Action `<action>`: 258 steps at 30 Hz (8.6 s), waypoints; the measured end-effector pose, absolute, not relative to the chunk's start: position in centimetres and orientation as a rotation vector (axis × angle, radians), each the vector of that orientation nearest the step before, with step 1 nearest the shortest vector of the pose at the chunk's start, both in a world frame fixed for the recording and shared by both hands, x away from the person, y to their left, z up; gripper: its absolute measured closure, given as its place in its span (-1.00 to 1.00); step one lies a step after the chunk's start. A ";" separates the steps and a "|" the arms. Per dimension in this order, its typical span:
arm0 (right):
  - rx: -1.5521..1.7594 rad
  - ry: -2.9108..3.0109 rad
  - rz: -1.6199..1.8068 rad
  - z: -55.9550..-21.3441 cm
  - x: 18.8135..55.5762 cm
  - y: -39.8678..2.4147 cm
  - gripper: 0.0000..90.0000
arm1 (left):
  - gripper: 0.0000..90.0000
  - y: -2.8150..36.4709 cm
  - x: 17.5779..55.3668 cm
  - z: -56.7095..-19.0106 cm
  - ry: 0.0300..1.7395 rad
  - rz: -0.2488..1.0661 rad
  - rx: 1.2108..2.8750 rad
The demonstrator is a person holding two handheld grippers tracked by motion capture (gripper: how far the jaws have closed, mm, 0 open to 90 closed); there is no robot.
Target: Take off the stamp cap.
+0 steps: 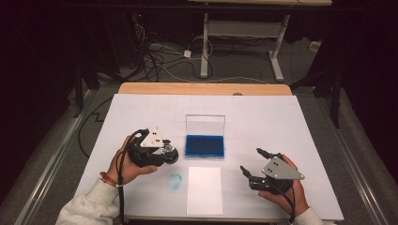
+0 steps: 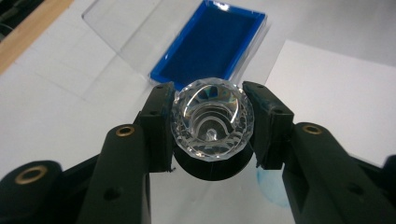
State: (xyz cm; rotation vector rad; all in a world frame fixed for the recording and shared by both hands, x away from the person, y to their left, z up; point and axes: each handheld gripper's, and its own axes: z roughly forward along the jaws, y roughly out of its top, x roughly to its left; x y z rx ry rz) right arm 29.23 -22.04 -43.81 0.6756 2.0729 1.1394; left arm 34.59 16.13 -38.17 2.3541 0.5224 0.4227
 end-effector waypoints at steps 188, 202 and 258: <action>0.724 2.182 1.212 -41.5 31.5 -21.1 -0.14 | 0.22 13.9 35.1 -37.3 0.499 0.392 2.266; 0.765 2.167 1.176 -42.1 30.4 -23.2 -0.14 | 0.22 13.1 36.3 -37.3 0.492 0.370 2.265; 0.806 2.184 1.144 -43.1 29.4 -24.8 -0.14 | 0.22 8.1 42.3 -36.9 0.470 0.281 2.404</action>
